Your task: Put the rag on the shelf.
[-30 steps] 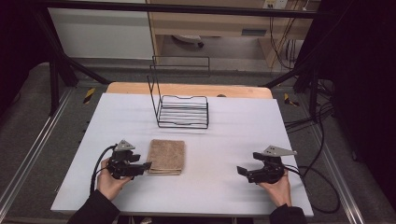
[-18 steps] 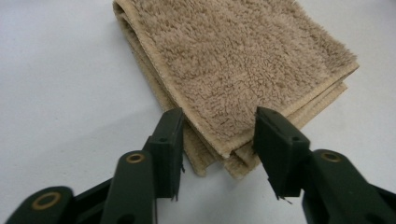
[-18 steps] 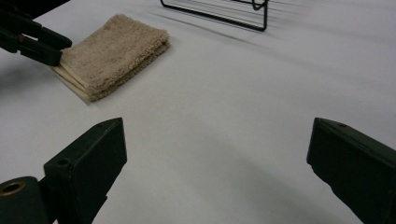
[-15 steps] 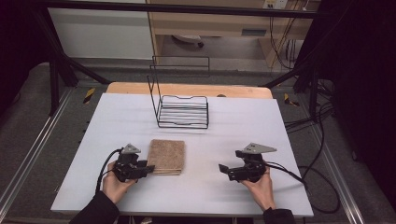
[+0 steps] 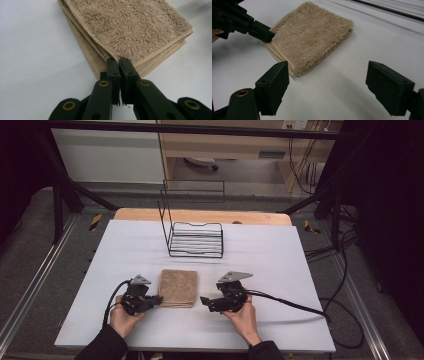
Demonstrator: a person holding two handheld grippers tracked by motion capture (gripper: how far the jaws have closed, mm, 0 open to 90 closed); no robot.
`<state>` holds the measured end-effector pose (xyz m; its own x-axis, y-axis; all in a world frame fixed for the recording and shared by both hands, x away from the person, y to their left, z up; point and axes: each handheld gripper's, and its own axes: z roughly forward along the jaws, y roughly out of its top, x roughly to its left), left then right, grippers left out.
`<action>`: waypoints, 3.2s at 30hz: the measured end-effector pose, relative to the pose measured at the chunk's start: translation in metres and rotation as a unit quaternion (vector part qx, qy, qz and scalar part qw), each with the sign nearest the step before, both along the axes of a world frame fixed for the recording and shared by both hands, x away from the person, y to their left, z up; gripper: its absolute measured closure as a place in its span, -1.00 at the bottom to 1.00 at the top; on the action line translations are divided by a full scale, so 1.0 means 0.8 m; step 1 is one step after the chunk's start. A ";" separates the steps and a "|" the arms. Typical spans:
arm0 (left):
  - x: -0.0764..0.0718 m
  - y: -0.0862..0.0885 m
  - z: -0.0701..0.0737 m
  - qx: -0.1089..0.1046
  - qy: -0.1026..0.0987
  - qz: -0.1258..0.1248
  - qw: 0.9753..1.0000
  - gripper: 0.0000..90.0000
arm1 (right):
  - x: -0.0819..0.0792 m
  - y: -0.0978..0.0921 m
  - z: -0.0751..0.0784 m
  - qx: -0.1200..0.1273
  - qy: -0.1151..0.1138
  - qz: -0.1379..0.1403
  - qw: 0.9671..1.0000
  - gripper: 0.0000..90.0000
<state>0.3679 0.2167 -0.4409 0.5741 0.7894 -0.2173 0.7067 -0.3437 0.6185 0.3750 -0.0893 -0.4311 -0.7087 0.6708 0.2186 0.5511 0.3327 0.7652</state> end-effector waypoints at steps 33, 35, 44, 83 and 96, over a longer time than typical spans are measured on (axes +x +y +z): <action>-0.009 0.016 0.011 -0.017 -0.043 0.000 0.999 0.52 | -0.004 0.055 -0.026 0.007 0.035 -0.018 0.999 0.94; -0.010 0.021 0.015 -0.023 -0.056 0.006 0.998 0.34 | -0.003 0.051 -0.019 0.003 0.033 -0.012 0.999 0.94; 0.016 0.029 0.034 -0.035 -0.087 0.013 0.995 -0.24 | 0.009 0.034 0.002 -0.037 0.041 0.006 0.998 0.94; 0.018 0.002 0.030 -0.007 -0.027 0.005 1.000 0.88 | 0.049 0.026 0.000 -0.059 -0.005 0.026 0.998 0.94; 0.005 0.003 0.027 0.008 -0.055 0.026 0.998 0.40 | 0.054 0.032 -0.006 -0.074 -0.033 0.031 0.996 0.53</action>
<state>0.3721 0.2194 -0.4195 0.5517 0.8218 -0.1425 0.6526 -0.3189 0.6873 0.4181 -0.0637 -0.4358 -0.7596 0.6464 0.0724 0.4765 0.4773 0.7383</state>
